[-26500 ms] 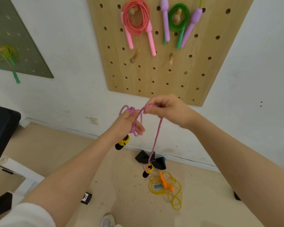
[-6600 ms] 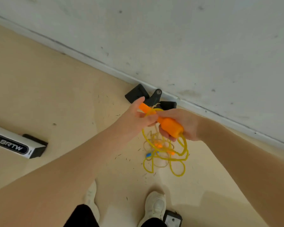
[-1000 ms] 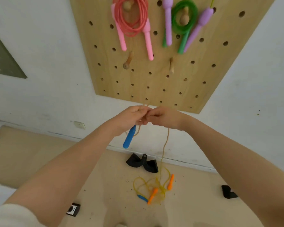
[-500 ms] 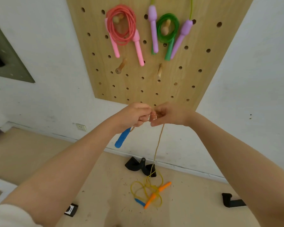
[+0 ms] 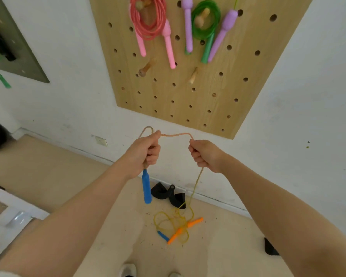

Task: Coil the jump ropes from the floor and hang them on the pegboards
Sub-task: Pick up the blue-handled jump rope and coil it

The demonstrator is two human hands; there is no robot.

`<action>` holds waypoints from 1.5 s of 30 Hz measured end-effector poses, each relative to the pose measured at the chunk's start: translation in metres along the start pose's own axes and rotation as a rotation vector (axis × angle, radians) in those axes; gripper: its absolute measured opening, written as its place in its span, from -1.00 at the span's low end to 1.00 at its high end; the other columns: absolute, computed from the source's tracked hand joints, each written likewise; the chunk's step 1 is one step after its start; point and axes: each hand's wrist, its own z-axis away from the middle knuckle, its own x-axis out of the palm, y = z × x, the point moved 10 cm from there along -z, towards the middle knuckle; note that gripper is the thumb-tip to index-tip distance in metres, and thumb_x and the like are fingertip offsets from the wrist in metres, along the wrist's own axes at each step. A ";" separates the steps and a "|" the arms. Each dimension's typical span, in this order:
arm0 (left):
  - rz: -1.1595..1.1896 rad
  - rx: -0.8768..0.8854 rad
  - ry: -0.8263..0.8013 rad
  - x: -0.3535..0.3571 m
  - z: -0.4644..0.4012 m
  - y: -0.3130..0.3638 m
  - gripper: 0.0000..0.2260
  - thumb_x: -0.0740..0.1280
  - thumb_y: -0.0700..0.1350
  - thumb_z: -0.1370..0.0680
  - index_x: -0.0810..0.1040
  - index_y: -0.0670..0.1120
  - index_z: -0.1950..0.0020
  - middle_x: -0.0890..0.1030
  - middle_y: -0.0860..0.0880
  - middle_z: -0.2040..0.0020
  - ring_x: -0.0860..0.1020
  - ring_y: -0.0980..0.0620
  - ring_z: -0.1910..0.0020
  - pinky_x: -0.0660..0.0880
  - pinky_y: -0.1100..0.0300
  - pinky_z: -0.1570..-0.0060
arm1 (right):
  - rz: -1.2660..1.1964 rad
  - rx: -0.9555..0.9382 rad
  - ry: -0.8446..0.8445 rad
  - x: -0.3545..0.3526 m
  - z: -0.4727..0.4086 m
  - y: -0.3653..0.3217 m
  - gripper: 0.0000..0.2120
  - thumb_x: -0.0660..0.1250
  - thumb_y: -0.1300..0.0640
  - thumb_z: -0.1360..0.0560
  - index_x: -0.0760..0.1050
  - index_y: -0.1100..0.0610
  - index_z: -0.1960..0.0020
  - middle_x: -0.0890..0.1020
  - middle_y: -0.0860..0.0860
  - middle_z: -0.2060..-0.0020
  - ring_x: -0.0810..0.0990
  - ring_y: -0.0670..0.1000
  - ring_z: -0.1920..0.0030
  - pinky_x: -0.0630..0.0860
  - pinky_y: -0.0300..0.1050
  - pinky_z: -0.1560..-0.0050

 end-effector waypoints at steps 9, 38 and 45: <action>-0.203 0.047 -0.046 -0.014 0.029 0.008 -0.63 0.17 -0.04 -0.61 0.18 -0.04 0.37 0.21 0.05 0.47 0.08 0.10 0.49 0.08 0.29 0.49 | -0.718 -0.455 -0.257 0.037 0.079 -0.157 -0.74 0.05 0.23 -0.58 0.46 0.21 0.18 0.24 -0.11 0.58 0.16 -0.18 0.61 0.03 -0.35 0.60; 0.603 0.221 -0.084 -0.037 0.089 0.035 -0.73 0.02 -0.05 -0.65 0.41 -0.06 0.15 0.31 0.09 0.55 0.14 0.19 0.66 0.09 0.34 0.59 | 0.492 -0.051 -0.253 0.161 0.068 0.072 -0.72 0.31 0.04 -0.47 0.54 0.15 -0.13 0.62 0.00 -0.08 0.52 0.05 -0.18 0.34 -0.09 -0.32; 0.583 0.139 0.091 -0.084 0.091 0.000 -0.74 0.04 -0.05 -0.65 0.41 -0.07 0.16 0.38 0.09 0.53 0.15 0.19 0.68 0.10 0.36 0.64 | 0.483 -0.070 -0.212 0.172 0.061 0.045 -0.74 0.14 0.36 -0.51 0.44 0.01 0.09 0.63 -0.02 0.06 0.57 0.01 -0.07 0.49 -0.11 -0.13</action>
